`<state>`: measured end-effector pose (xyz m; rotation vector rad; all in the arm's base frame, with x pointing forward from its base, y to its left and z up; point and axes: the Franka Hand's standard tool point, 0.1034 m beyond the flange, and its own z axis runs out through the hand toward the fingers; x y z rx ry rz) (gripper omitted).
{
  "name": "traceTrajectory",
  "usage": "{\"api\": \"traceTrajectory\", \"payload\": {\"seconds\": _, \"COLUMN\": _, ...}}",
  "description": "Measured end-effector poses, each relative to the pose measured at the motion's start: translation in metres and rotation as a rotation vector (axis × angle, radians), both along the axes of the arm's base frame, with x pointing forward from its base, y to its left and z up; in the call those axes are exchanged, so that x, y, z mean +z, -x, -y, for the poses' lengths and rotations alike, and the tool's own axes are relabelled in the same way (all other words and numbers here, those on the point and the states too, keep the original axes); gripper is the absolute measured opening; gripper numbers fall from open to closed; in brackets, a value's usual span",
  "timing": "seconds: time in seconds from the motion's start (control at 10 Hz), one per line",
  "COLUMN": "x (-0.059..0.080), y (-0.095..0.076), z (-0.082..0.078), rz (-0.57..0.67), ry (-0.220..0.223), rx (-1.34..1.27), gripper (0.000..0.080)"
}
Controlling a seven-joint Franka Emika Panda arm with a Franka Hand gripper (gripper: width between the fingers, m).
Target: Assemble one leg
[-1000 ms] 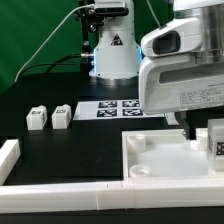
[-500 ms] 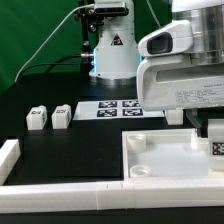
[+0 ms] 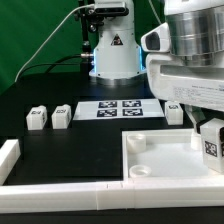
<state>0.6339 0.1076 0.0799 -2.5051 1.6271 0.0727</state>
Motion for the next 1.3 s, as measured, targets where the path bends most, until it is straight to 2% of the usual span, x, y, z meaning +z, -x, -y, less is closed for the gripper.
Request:
{"api": "traceTrajectory", "payload": {"seconds": 0.3, "x": -0.001, "y": 0.0, "z": -0.002, "rz": -0.107, "ry": -0.05, "rx": -0.5, "gripper": 0.0294}}
{"api": "traceTrajectory", "payload": {"seconds": 0.4, "x": -0.001, "y": 0.001, "z": -0.004, "rz": -0.111, "ry": -0.049, "rx": -0.512, "gripper": 0.0352}}
{"api": "traceTrajectory", "payload": {"seconds": 0.5, "x": -0.002, "y": 0.001, "z": -0.005, "rz": -0.105, "ry": -0.049, "rx": -0.474, "gripper": 0.0485}}
{"api": "traceTrajectory", "payload": {"seconds": 0.6, "x": -0.002, "y": 0.002, "z": -0.007, "rz": -0.102, "ry": -0.045, "rx": -0.446, "gripper": 0.0485}}
{"api": "traceTrajectory", "payload": {"seconds": 0.7, "x": -0.004, "y": 0.006, "z": -0.013, "rz": -0.089, "ry": -0.041, "rx": -0.335, "gripper": 0.0613}}
{"api": "traceTrajectory", "payload": {"seconds": 0.8, "x": -0.005, "y": 0.008, "z": -0.017, "rz": -0.051, "ry": -0.029, "rx": -0.089, "gripper": 0.0639}}
{"api": "traceTrajectory", "payload": {"seconds": 1.0, "x": -0.004, "y": 0.007, "z": -0.02, "rz": -0.002, "ry": -0.019, "rx": 0.191, "gripper": 0.0648}}
{"api": "traceTrajectory", "payload": {"seconds": 1.3, "x": -0.005, "y": 0.007, "z": -0.017, "rz": 0.046, "ry": -0.009, "rx": 0.48, "gripper": 0.0649}}
